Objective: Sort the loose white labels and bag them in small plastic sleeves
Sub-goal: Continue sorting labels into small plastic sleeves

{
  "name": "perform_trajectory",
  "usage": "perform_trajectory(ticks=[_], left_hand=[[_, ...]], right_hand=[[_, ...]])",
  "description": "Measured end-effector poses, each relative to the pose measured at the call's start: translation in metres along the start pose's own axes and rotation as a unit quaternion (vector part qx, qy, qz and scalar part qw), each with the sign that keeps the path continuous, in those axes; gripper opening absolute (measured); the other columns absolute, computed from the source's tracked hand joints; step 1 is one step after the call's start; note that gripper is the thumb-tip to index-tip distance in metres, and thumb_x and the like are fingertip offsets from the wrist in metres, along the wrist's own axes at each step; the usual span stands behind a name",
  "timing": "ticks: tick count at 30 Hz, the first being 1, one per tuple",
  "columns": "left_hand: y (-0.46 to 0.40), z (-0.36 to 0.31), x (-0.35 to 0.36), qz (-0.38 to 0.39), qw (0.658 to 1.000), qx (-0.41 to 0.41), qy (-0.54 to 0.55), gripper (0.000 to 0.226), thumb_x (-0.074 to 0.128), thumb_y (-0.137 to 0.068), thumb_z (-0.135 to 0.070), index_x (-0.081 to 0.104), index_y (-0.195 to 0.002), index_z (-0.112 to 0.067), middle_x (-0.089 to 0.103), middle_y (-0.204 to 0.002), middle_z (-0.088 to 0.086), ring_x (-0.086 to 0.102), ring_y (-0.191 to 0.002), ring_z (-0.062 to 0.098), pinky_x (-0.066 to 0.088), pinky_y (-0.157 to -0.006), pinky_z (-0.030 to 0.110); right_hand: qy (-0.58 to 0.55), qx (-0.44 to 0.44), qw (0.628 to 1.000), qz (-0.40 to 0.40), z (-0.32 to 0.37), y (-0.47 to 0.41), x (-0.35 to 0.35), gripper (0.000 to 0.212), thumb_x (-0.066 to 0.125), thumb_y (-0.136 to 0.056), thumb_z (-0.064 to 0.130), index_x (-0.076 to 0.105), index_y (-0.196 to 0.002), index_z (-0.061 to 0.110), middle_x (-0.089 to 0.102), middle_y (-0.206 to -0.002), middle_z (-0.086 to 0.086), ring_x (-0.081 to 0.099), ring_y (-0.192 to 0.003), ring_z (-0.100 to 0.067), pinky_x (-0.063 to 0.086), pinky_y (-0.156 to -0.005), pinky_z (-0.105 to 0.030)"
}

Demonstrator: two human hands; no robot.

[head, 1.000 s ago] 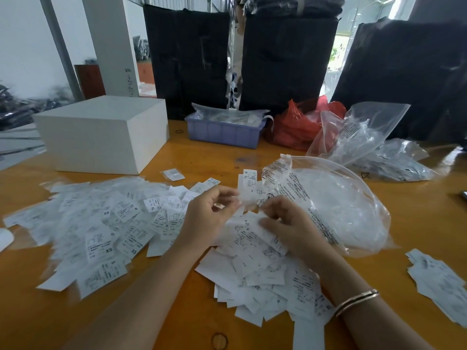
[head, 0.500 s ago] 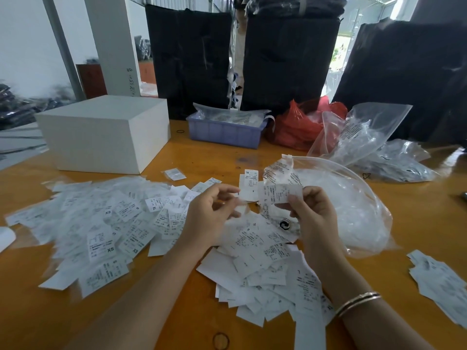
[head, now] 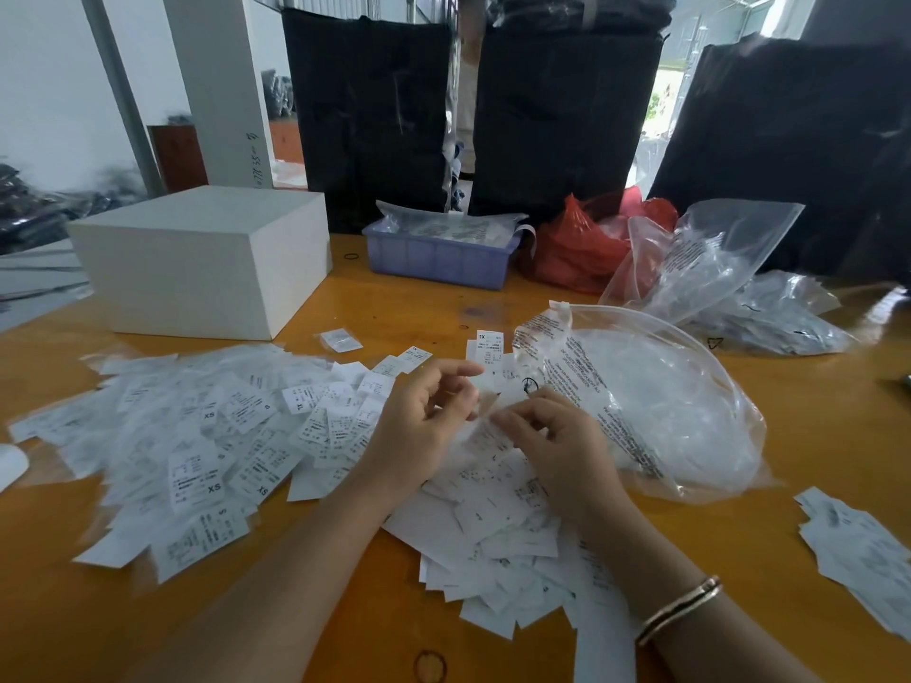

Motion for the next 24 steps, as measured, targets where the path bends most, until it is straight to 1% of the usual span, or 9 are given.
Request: perform_trajectory(ticks=[2,3,4,6,9,12,13,17,24], left_hand=[[0.001,0.0,0.001,0.036,0.999,-0.034,0.02,0.012,0.063,-0.086,-0.04,0.065,-0.097,-0.034,0.07,-0.087,-0.005,0.064,-0.078,0.003,0.048,-0.068,0.012],[0.002,0.002,0.002,0.047,0.998,-0.036,0.004,0.009,0.065,-0.085,-0.04,0.067,-0.091,-0.034,0.07,-0.085,-0.01,0.063,-0.076,0.001,0.048,-0.067,0.011],[0.002,0.001,0.002,0.049,0.998,-0.03,-0.017,0.003,0.067,-0.084,-0.036,0.068,-0.086,-0.035,0.07,-0.081,-0.015,0.064,-0.076,-0.001,0.048,-0.067,0.011],[0.001,0.001,0.002,0.034,0.998,-0.011,-0.044,0.009,0.068,-0.082,-0.026,0.068,-0.082,-0.035,0.07,-0.078,-0.022,0.065,-0.075,-0.002,0.05,-0.068,0.011],[-0.002,0.001,-0.001,0.01,0.999,0.006,-0.046,0.013,0.067,-0.084,-0.023,0.067,-0.082,-0.035,0.07,-0.076,-0.025,0.065,-0.073,-0.005,0.047,-0.064,0.006],[-0.001,-0.004,-0.002,-0.002,0.998,0.011,-0.057,0.005,0.063,-0.08,-0.041,0.066,-0.082,-0.038,0.068,-0.074,-0.028,0.062,-0.067,-0.007,0.043,-0.058,0.004],[0.0,-0.004,-0.002,-0.006,0.998,0.017,-0.061,0.012,0.061,-0.077,-0.047,0.065,-0.082,-0.038,0.068,-0.073,-0.028,0.061,-0.065,-0.007,0.042,-0.056,0.004],[0.0,-0.004,-0.003,-0.015,0.997,0.019,-0.067,0.018,0.058,-0.074,-0.053,0.065,-0.081,-0.038,0.067,-0.072,-0.028,0.06,-0.064,-0.008,0.041,-0.054,0.004],[-0.001,-0.003,-0.002,-0.002,0.998,0.02,-0.06,0.013,0.06,-0.073,-0.052,0.065,-0.08,-0.042,0.07,-0.078,-0.024,0.063,-0.068,-0.005,0.046,-0.06,0.006]], right_hand=[[-0.011,0.004,1.0,-0.008,-0.001,0.0,-0.003,0.011,0.065,-0.086,0.025,0.065,-0.076,0.031,0.058,-0.081,0.007,0.051,-0.071,-0.001,0.043,-0.066,-0.012],[-0.01,0.0,1.0,-0.007,-0.001,0.0,-0.003,0.012,0.066,-0.085,0.026,0.065,-0.075,0.032,0.058,-0.081,0.007,0.052,-0.072,-0.002,0.044,-0.067,-0.013],[-0.007,-0.004,1.0,-0.009,-0.001,0.0,-0.003,0.012,0.065,-0.085,0.027,0.065,-0.075,0.033,0.058,-0.081,0.008,0.052,-0.072,-0.002,0.044,-0.066,-0.013],[-0.001,-0.017,0.999,-0.027,0.001,0.0,-0.004,0.007,0.063,-0.086,0.026,0.067,-0.082,0.029,0.057,-0.082,0.01,0.051,-0.07,0.002,0.043,-0.063,-0.01],[-0.044,-0.036,0.992,-0.11,0.002,0.001,-0.012,0.021,0.056,-0.092,0.01,0.067,-0.104,0.021,0.057,-0.084,0.009,0.051,-0.067,0.004,0.043,-0.06,-0.01],[-0.134,-0.029,0.973,-0.183,0.0,0.005,-0.023,0.04,0.055,-0.092,0.002,0.059,-0.107,0.039,0.067,-0.083,0.004,0.058,-0.069,0.0,0.046,-0.061,-0.013],[-0.17,-0.023,0.966,-0.194,0.0,0.006,-0.025,0.041,0.055,-0.092,0.003,0.057,-0.108,0.041,0.069,-0.082,0.001,0.061,-0.071,-0.002,0.048,-0.061,-0.014],[-0.276,-0.02,0.942,-0.188,0.001,0.007,-0.027,0.039,0.055,-0.091,0.0,0.059,-0.108,0.035,0.071,-0.086,-0.004,0.068,-0.08,-0.007,0.051,-0.066,-0.014],[-0.256,-0.041,0.953,-0.157,0.002,0.006,-0.023,0.045,0.055,-0.091,-0.001,0.055,-0.112,0.038,0.07,-0.091,-0.002,0.068,-0.086,-0.013,0.052,-0.071,-0.017]])
Point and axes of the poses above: each hand's wrist, its own y-axis away from the middle knuckle, its own x-axis out of the palm, z = x × y, the point moved 3 cm from there along -y, towards the middle knuckle
